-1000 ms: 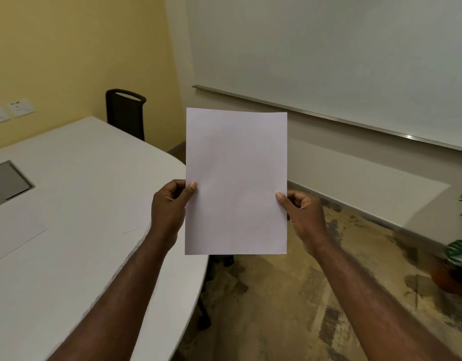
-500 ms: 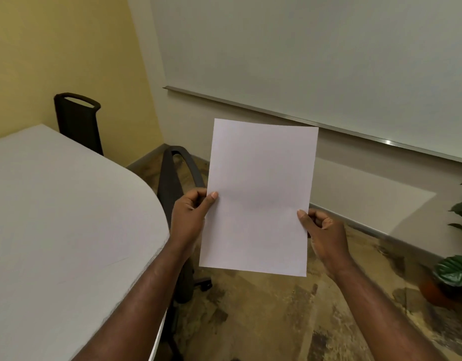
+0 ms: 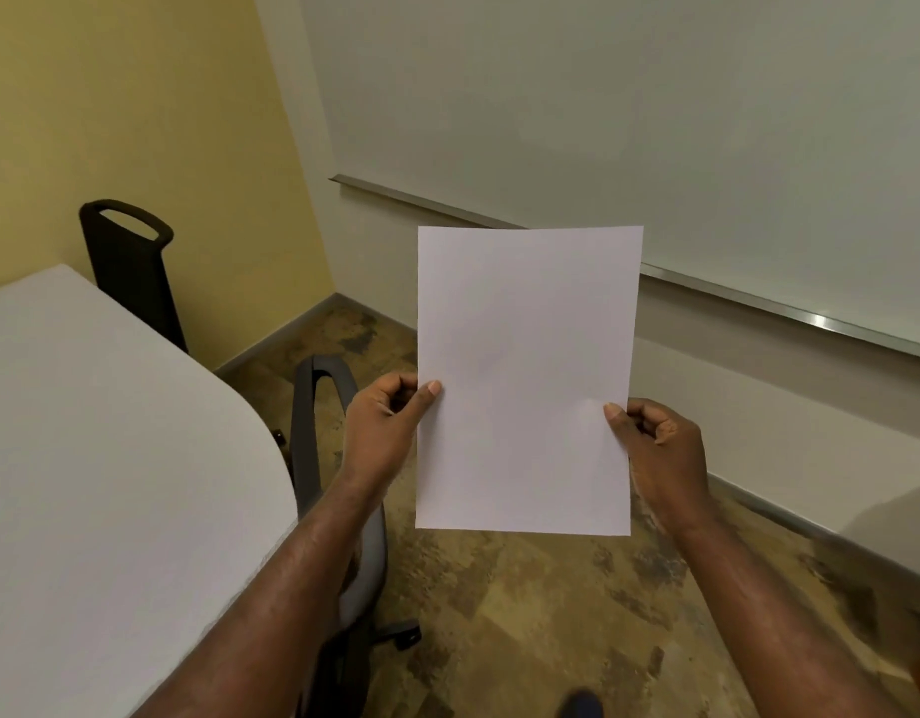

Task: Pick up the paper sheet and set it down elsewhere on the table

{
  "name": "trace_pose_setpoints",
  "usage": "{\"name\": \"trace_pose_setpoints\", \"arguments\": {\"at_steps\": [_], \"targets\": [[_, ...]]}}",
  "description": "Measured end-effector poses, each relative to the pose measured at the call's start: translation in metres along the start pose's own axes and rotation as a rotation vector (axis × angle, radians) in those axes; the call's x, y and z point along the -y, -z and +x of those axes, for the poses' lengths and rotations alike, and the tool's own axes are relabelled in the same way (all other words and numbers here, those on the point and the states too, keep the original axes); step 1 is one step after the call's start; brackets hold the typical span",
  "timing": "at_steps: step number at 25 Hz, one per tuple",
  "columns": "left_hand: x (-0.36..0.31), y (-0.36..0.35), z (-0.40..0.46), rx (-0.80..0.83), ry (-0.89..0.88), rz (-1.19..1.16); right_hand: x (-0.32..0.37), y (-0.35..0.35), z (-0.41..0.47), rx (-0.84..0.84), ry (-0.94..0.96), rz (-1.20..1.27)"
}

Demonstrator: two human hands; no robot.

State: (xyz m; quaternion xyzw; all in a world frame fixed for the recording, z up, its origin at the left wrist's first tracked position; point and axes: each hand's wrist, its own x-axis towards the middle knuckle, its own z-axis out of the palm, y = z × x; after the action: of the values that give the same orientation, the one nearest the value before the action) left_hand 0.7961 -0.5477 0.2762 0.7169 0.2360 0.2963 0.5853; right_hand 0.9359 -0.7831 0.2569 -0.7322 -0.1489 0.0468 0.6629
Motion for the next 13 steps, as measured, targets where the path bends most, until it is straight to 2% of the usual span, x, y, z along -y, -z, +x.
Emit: {"name": "trace_pose_setpoints", "arguments": {"at_steps": [9, 13], "targets": [[0.027, -0.038, 0.164, -0.271, -0.089, 0.361, -0.019, -0.074, 0.226, 0.228, 0.14, -0.055], [0.03, -0.027, 0.219, -0.424, -0.081, 0.412, -0.012, -0.134, 0.3, 0.353, 0.211, -0.082]]}}
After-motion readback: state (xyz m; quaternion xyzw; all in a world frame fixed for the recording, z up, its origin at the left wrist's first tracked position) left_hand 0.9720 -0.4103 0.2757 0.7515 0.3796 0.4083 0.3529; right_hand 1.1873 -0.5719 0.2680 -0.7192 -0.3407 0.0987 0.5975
